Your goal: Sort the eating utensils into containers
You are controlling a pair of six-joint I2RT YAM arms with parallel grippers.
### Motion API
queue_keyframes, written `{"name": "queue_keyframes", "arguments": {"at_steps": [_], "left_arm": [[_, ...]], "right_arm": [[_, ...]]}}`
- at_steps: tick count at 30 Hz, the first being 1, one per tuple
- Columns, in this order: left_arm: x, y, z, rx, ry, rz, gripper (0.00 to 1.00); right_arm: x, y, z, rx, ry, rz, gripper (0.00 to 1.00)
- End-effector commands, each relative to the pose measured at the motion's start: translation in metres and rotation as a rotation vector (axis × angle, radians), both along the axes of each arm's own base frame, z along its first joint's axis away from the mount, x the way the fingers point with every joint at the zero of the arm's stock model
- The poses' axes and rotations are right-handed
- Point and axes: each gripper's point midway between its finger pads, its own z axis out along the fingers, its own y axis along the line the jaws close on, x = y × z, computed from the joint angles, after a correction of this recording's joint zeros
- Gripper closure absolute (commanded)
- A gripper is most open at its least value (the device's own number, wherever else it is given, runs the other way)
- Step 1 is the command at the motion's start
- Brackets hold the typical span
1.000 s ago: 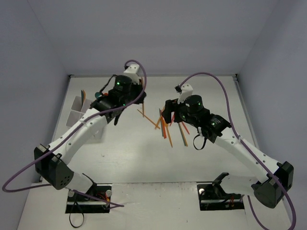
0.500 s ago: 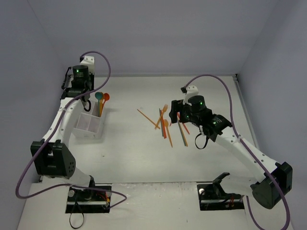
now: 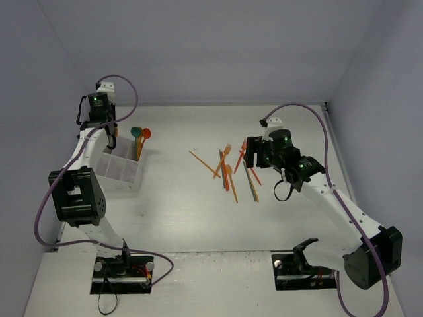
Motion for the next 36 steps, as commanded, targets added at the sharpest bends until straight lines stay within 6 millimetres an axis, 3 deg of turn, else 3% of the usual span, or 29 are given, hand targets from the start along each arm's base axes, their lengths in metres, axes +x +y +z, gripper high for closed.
{"name": "queue_keyframes", "arguments": {"at_steps": [1, 7, 16, 21, 30, 36], "left_arm": [[0.013, 0.001, 0.035, 0.004, -0.124, 0.004, 0.88], [-0.002, -0.001, 0.03, -0.014, -0.114, 0.014, 0.75], [-0.028, -0.016, 0.062, -0.126, -0.16, 0.016, 0.62], [-0.058, -0.051, 0.088, -0.319, -0.189, -0.003, 0.46], [-0.123, -0.147, 0.077, -0.42, -0.077, -0.217, 0.43], [-0.146, -0.165, 0.06, -0.463, -0.03, -0.264, 0.43]], "right_arm": [[0.007, -0.003, -0.002, -0.013, -0.013, -0.007, 0.32], [0.019, -0.019, -0.039, -0.045, 0.089, -0.08, 0.35], [0.042, -0.034, -0.073, -0.088, 0.179, -0.204, 0.44], [0.055, -0.038, -0.1, -0.129, 0.245, -0.235, 0.51], [0.07, -0.035, -0.139, -0.185, 0.329, -0.226, 0.55], [0.068, -0.031, -0.162, -0.199, 0.385, -0.202, 0.56]]}}
